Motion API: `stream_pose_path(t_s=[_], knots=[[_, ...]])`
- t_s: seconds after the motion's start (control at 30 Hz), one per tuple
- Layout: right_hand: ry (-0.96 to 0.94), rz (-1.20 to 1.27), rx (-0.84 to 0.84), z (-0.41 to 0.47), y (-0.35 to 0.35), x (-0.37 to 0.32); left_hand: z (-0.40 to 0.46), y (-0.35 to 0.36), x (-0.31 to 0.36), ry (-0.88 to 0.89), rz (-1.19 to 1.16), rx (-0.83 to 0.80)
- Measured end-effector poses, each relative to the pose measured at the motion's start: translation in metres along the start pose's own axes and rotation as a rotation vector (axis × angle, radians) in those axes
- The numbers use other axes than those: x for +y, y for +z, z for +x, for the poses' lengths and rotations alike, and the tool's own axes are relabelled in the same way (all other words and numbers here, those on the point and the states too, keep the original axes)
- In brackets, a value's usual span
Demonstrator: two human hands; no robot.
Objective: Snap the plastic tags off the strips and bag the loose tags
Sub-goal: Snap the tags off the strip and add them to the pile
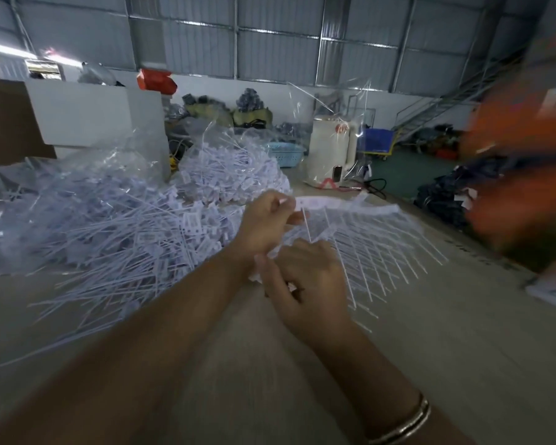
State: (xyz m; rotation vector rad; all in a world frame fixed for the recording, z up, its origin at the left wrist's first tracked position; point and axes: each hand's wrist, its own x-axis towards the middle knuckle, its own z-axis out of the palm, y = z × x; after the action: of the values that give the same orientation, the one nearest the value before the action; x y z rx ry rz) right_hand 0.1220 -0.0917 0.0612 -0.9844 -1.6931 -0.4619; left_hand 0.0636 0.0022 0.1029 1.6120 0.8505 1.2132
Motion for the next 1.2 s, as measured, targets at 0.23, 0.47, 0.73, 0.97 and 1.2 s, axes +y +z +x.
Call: stream_pose_path(t_s=[0.23, 0.47, 0.73, 0.97, 1.2], knots=[[0.126, -0.088, 0.169, 0.011, -0.016, 0.012, -0.026, -0.058, 0.019, 0.058, -0.202, 0.043], [0.058, -0.276, -0.290, 0.008, -0.002, -0.005, -0.077, -0.111, -0.009, -0.223, -0.248, -0.014], [-0.040, -0.212, -0.735, 0.021, 0.030, -0.013, -0.105, -0.134, -0.038, -0.329, -0.273, 0.035], [-0.436, -0.553, -0.605, 0.065, 0.014, -0.020, -0.104, -0.127, -0.036, -0.222, -0.314, 0.090], [-0.250, -0.499, -0.827, 0.055, 0.011, -0.040, -0.111, -0.144, -0.040, -0.268, -0.156, -0.086]])
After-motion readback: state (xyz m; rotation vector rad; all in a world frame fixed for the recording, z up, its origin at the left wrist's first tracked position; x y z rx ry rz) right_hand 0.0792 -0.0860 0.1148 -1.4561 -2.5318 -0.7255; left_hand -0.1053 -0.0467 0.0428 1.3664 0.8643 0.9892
